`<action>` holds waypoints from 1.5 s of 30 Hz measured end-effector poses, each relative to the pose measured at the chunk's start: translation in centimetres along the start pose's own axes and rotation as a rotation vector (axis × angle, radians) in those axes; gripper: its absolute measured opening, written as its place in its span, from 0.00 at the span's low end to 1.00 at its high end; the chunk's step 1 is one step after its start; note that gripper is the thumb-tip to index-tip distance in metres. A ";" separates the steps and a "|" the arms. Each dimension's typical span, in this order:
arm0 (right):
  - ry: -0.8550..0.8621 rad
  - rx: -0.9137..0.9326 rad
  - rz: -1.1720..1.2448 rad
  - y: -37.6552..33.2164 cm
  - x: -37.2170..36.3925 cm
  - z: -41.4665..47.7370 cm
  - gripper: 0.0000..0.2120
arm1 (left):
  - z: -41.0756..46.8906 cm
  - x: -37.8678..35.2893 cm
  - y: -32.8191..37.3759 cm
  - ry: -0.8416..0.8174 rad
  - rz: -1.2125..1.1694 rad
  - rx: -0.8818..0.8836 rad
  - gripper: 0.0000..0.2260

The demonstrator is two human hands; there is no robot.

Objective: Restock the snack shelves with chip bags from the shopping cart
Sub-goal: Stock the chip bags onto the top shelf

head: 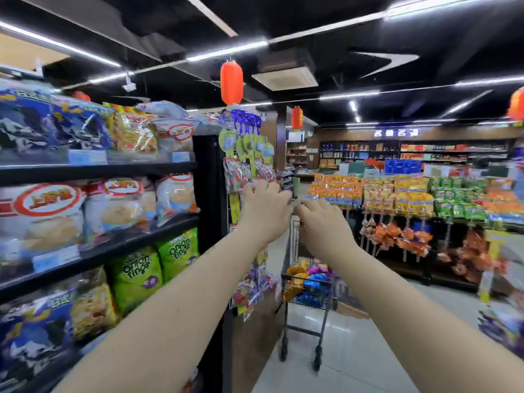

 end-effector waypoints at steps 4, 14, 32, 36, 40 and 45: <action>-0.061 -0.058 -0.031 8.2 -5.8 -0.6 0.16 | 5.4 -6.5 6.3 -0.033 -0.069 -0.033 0.12; -0.252 -0.232 -0.089 21.7 -23.1 -3.2 0.17 | 14.0 -25.4 16.4 -0.193 -0.286 -0.112 0.12; -0.652 -0.455 -0.138 37.8 -59.3 -0.2 0.16 | 32.5 -64.2 25.8 -0.475 -0.471 -0.253 0.13; -0.653 -0.460 -0.064 41.1 -67.8 -0.4 0.16 | 34.4 -73.2 28.2 -0.545 -0.470 -0.253 0.13; -0.615 -0.478 0.058 44.7 -77.0 1.1 0.15 | 38.0 -82.3 29.8 -0.594 -0.497 -0.185 0.13; -0.591 -0.411 0.148 50.0 -88.3 5.3 0.17 | 45.0 -91.7 29.7 -0.647 -0.517 -0.009 0.14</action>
Point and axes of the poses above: each hand's wrist, its own z-axis towards the middle knuckle, its own x-axis out of the back of the hand, y = z × x, the point moved 6 cm from there along z, towards the middle knuckle, and after that the axes turned 11 degrees about -z, right-handed, at the moved point
